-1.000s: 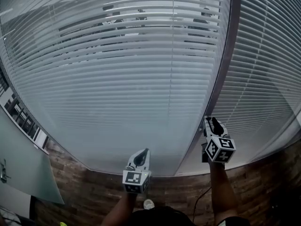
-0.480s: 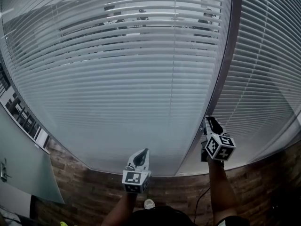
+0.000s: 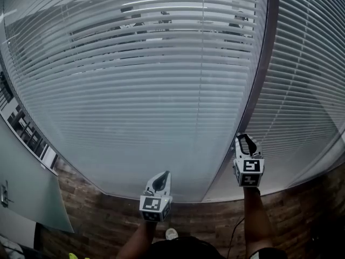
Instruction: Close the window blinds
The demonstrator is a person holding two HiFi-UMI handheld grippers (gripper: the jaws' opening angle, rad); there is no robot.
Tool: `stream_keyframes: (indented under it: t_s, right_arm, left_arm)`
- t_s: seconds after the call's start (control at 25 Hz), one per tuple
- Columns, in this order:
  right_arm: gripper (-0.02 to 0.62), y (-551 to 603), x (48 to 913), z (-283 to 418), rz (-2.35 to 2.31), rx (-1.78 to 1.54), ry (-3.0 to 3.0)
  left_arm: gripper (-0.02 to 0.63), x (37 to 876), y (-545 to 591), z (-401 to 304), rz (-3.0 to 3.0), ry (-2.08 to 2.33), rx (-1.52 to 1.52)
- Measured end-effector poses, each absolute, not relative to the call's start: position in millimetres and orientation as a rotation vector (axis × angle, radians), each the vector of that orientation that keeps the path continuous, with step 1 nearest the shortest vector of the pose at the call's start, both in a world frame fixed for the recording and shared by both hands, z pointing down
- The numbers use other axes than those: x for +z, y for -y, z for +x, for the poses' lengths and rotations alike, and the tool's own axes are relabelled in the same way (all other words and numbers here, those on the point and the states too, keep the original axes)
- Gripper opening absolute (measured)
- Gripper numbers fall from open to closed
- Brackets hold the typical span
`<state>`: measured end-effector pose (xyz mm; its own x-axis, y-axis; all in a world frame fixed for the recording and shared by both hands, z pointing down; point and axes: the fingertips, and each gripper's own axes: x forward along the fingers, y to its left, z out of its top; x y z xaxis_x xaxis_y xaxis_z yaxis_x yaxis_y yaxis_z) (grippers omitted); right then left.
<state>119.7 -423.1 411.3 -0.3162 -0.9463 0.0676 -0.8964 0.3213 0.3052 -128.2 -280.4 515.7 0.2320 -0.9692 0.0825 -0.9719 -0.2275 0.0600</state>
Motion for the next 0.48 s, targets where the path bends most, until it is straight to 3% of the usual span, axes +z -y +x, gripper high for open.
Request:
stream_keyframes:
  t_s: [0.28,0.48]
  right_arm:
    - [0.126,420,418,111,1.359,-0.971,1.785]
    - [0.126,422,423,112,1.228,-1.192,1.5]
  left_arm:
    - [0.0,518,280,-131,2.385,1.89,0.051]
    - [0.0,517,281,-130,2.394,1.882,0.052]
